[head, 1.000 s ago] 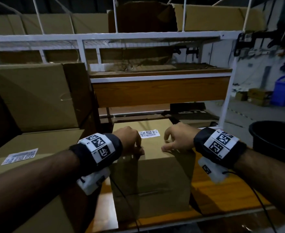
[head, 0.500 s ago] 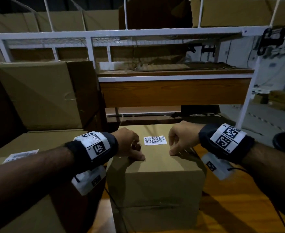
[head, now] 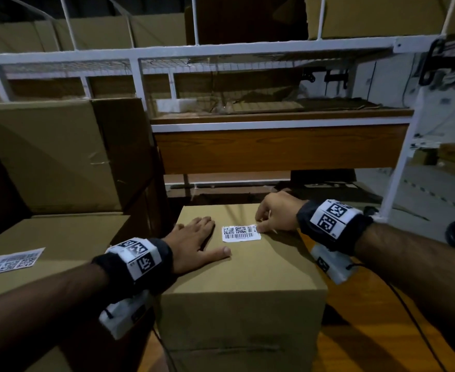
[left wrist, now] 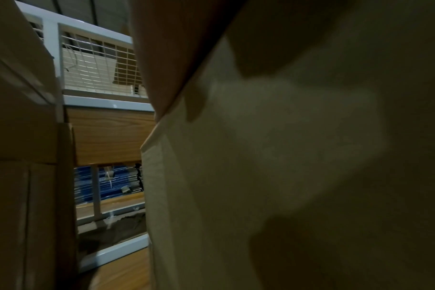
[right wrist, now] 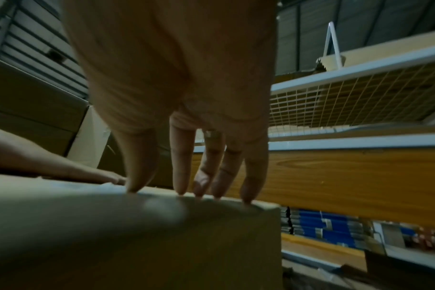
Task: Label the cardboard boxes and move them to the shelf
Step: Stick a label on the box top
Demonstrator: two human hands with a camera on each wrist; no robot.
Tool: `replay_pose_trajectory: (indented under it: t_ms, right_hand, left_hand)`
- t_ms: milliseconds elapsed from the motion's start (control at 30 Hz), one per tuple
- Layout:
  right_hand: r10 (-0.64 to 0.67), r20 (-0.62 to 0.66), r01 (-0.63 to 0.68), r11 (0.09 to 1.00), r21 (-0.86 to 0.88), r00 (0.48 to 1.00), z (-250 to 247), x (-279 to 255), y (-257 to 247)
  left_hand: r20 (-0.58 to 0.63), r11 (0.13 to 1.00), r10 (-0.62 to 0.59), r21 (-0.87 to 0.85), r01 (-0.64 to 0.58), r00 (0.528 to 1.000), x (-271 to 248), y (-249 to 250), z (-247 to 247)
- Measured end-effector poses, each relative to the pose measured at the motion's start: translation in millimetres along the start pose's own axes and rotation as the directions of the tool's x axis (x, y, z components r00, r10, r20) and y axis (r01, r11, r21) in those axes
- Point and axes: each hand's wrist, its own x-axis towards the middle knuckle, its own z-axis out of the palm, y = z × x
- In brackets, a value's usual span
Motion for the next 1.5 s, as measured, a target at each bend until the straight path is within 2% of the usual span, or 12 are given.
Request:
replay_pose_trajectory:
  t_ms: [200,367,567,800,933,1133,1267,1367,1433,1500]
  right_hand:
    - [-0.039,-0.071,0.044,0.997,0.068,0.997,8,0,1]
    - [-0.015,-0.127,0.029,0.994,0.104,0.992,13,2,-4]
    - [0.007,-0.148,0.004,0.997,0.073,0.989,14,6,-9]
    - [-0.054,-0.141,0.053,0.998,-0.014,0.988,23,3,-12]
    - [-0.084,-0.174,0.099,0.992,0.079,0.981,28,-2,-9]
    - [-0.074,-0.281,0.166,0.932,0.322,0.957,31,-9,-4]
    - [-0.072,-0.285,0.163,0.936,0.312,0.956,28,-8,-4]
    - [-0.034,-0.295,0.154,0.907,0.392,0.955,28,-8,-5]
    - [-0.039,-0.258,0.146,0.899,0.412,0.965,26,-9,-6]
    - [-0.086,-0.197,0.149,0.930,0.336,0.977,24,-10,-6]
  left_hand:
    - [-0.071,0.999,0.047,0.004,-0.047,0.996,4,-1,5]
    - [-0.078,0.998,0.047,-0.029,-0.050,0.996,4,-2,7]
    - [-0.074,0.999,0.034,-0.038,-0.037,0.997,5,-3,8]
    - [-0.082,0.999,0.031,-0.018,-0.033,0.996,2,-1,6]
    - [-0.072,1.000,0.011,-0.023,-0.013,0.997,4,-3,7]
    - [-0.054,0.999,0.000,-0.038,-0.002,0.999,3,0,5]
    - [-0.059,0.999,-0.004,-0.038,0.001,0.998,2,1,4]
    - [-0.061,0.999,0.000,-0.044,-0.002,0.998,2,0,5]
    - [-0.069,0.999,0.003,-0.050,-0.007,0.998,3,-2,6]
    - [-0.076,0.999,0.006,-0.053,-0.010,0.997,4,-3,7]
